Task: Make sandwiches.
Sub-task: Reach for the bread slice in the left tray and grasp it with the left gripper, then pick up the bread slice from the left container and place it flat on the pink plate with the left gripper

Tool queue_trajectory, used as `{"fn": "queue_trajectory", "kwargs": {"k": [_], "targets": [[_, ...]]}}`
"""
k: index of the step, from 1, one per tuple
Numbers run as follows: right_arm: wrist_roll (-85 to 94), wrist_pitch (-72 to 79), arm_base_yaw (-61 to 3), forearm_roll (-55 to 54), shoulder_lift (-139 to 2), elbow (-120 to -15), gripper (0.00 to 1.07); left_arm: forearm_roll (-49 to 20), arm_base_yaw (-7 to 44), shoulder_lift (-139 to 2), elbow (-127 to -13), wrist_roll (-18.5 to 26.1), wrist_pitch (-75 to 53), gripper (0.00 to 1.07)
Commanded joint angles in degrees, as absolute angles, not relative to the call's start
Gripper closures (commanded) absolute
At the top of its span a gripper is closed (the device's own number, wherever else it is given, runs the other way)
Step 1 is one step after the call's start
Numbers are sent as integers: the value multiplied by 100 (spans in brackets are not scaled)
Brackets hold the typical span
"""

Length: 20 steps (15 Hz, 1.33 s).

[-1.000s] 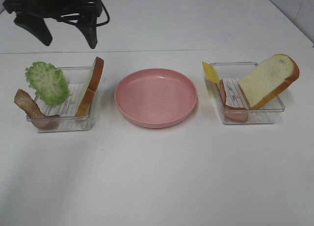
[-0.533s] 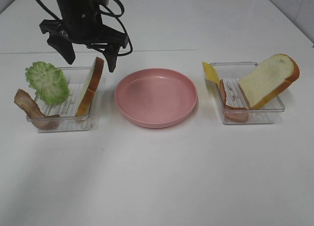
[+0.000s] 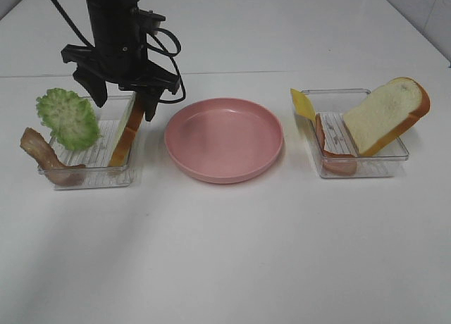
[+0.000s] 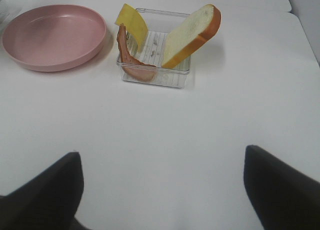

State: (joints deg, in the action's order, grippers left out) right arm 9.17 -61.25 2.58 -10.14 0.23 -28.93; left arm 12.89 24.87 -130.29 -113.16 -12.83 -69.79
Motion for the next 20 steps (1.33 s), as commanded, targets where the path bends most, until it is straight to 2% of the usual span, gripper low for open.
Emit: {"fn": "queue_trajectory", "kwargs": {"k": [1,4,5,12,14,15,16,17,18,20], "targets": [[911,-6096,281,-1014,143,-2888,31,1312,2504,-13052,-11339,-1352,-7087,54],[911,-6096,281,-1014,143,-2888,31,1421,2504,-13052,-11339,-1346,-7053,100],[911,-6096,281,-1014,143,-2888,31,1421,2504,-13052,-11339,-1324,-7042,107],[911,-6096,281,-1014,143,-2888,31,1192,2504,-12353,-11734,-1278,-7259,107],[911,-6096,281,-1020,143,-2888,31,-384,2166,-12118,-12227,-361,-7105,107],[911,-6096,281,-1020,143,-2888,31,-384,2166,-12118,-12227,-361,-7105,107],[911,-6096,281,-1020,143,-2888,31,-1266,1954,-12170,-12319,63,-7024,107],[911,-6096,281,-1031,143,-2888,31,-2699,1581,-12342,-12330,934,-6870,107],[911,-6096,281,-1031,143,-2888,31,-3128,1473,-12450,-12330,1255,-6847,107],[911,-6096,281,-1031,143,-2888,31,-3867,1352,-12760,-12330,1581,-6841,107]]}}
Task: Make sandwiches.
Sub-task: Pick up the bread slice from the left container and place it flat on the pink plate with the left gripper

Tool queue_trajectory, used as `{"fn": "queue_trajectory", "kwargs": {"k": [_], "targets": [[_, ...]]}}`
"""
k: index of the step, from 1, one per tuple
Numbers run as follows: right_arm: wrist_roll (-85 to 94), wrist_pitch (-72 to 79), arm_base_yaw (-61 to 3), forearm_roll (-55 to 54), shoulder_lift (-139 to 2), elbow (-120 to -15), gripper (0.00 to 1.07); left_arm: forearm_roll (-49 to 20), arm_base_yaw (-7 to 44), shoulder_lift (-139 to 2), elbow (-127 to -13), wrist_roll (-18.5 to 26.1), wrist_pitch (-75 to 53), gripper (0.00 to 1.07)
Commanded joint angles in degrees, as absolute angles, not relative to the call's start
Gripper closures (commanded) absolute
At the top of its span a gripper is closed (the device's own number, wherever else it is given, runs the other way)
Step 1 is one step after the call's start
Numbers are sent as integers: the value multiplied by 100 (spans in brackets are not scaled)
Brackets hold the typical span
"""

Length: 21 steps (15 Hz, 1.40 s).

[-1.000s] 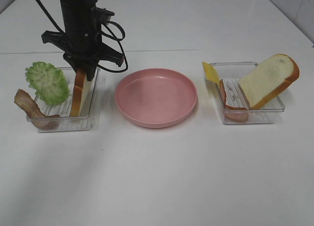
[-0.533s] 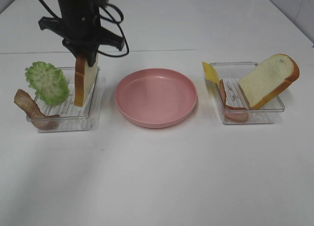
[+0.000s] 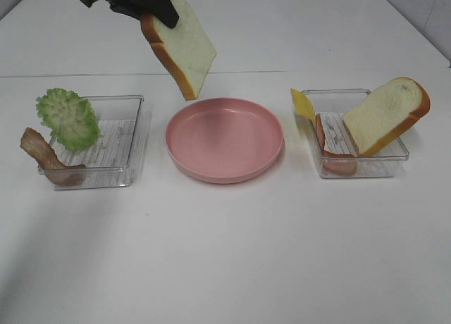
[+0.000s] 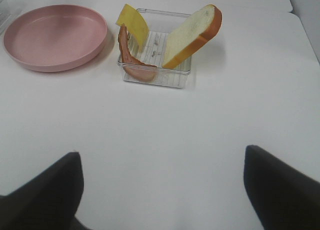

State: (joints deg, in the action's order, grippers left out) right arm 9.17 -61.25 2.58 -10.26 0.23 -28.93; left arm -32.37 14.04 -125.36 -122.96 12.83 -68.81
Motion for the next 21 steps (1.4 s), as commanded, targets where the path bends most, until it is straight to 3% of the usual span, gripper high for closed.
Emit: {"fn": "queue_trajectory", "kwargs": {"k": [1,10,15,17,18,19,20,21], "targets": [[911,-6096,281,-1031,143,-2888,31,-4183,1341,-12983,-12330,1707,-6847,107],[911,-6096,281,-1026,143,-2888,31,-5661,1352,-14473,-12336,2349,-6784,107],[911,-6096,281,-1037,143,-2888,31,-5655,1387,-14777,-12336,2298,-6663,106],[911,-6096,281,-1037,143,-2888,31,-5598,1387,-14777,-12336,2257,-6675,90],[911,-6096,281,-1037,143,-2888,31,-5621,1387,-14777,-12336,2257,-6675,74],[911,-6096,281,-1037,143,-2888,31,-5621,1387,-14777,-12336,2257,-6698,32],[911,-6096,281,-1037,143,-2888,31,-5621,1392,-14777,-12336,2280,-6704,17],[911,-6096,281,-1037,143,-2888,31,-5621,1415,-14771,-12342,2298,-6698,10]]}}
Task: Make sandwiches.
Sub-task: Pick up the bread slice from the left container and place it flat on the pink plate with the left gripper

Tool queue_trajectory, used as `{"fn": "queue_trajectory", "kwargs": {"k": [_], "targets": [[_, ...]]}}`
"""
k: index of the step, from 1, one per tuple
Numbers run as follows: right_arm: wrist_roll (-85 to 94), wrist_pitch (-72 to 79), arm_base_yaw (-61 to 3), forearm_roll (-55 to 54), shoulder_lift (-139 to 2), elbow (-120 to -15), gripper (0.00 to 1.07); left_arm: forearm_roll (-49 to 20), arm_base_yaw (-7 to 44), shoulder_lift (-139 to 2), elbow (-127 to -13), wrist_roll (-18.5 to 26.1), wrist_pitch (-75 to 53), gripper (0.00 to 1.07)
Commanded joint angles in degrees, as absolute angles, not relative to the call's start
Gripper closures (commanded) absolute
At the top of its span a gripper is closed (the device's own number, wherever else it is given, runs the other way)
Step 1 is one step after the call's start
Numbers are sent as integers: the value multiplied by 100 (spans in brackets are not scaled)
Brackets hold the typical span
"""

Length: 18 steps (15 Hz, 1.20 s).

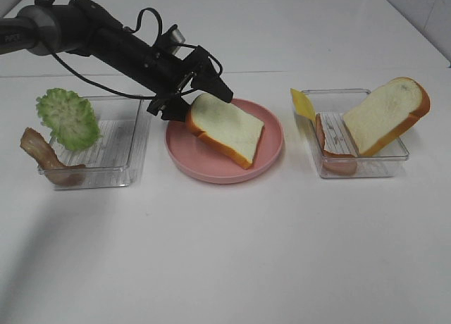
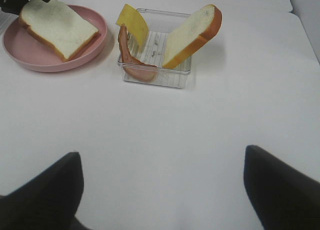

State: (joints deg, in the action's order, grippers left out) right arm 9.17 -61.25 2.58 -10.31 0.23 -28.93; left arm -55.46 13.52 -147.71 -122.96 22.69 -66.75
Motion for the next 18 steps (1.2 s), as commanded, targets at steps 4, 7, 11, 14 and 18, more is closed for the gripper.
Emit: {"fn": "queue_trajectory", "kwargs": {"k": [4,7,11,14,18], "targets": [[911,-6096,281,-1026,143,-2888,31,-5162,1547,-14765,-12840,2286,-6761,9],[911,-6096,281,-1031,143,-2888,31,-4309,1742,-14765,-13161,1530,-6761,9],[911,-6096,281,-1031,143,-2888,31,-3879,1816,-14731,-13218,1232,-6875,9],[911,-6096,281,-1037,143,-2888,31,-3300,1885,-14530,-13212,1266,-6801,9],[911,-6096,281,-1026,143,-2888,31,-3083,2103,-14502,-13212,1243,-6709,10]]}}
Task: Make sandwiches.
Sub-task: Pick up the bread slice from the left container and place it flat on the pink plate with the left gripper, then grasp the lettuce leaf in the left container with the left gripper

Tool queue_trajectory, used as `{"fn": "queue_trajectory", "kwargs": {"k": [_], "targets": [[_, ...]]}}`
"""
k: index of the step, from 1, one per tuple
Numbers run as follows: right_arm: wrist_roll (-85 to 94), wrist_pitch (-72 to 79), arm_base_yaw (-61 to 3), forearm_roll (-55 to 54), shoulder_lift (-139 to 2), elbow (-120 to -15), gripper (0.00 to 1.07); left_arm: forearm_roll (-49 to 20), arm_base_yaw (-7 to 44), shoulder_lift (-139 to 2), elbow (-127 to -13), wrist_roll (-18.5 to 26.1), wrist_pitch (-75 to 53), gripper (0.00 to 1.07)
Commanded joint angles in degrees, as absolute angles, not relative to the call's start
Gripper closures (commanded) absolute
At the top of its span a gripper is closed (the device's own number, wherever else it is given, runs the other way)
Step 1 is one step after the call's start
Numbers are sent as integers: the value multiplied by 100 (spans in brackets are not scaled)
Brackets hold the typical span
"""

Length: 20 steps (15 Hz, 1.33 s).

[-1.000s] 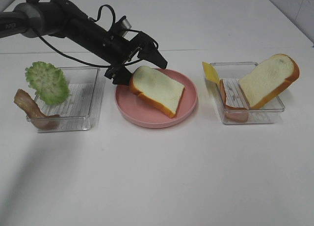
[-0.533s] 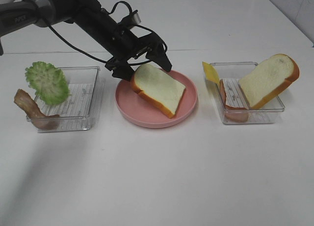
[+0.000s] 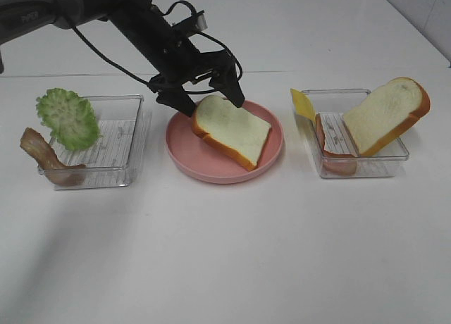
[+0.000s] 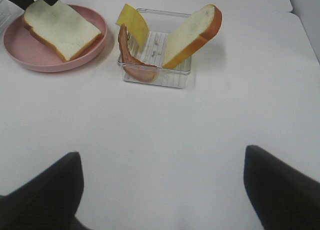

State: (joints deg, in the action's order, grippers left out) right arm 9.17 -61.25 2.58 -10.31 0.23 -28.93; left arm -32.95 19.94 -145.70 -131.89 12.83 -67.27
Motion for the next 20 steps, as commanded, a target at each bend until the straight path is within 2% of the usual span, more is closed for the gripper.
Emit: {"fn": "queue_trajectory", "kwargs": {"k": [1,3,7,8,11,13,15,20], "targets": [[911,-6096,281,-1031,143,-2888,31,-2704,2154,-14473,-13212,1192,-6732,10],[911,-6096,281,-1031,143,-2888,31,-2080,2223,-14387,-13212,968,-6738,10],[911,-6096,281,-1031,143,-2888,31,-1553,2240,-14003,-13275,745,-6767,12],[911,-6096,281,-1031,143,-2888,31,-1112,2240,-13665,-13281,636,-6939,16],[911,-6096,281,-1031,143,-2888,31,-212,2177,-13115,-13281,52,-7265,20],[911,-6096,281,-1031,143,-2888,31,-218,2063,-12840,-13281,-166,-7265,22],[911,-6096,281,-1031,143,-2888,31,-264,1736,-12525,-13258,-258,-7265,22],[911,-6096,281,-1031,143,-2888,31,-361,957,-12210,-12886,-258,-7271,22]]}}
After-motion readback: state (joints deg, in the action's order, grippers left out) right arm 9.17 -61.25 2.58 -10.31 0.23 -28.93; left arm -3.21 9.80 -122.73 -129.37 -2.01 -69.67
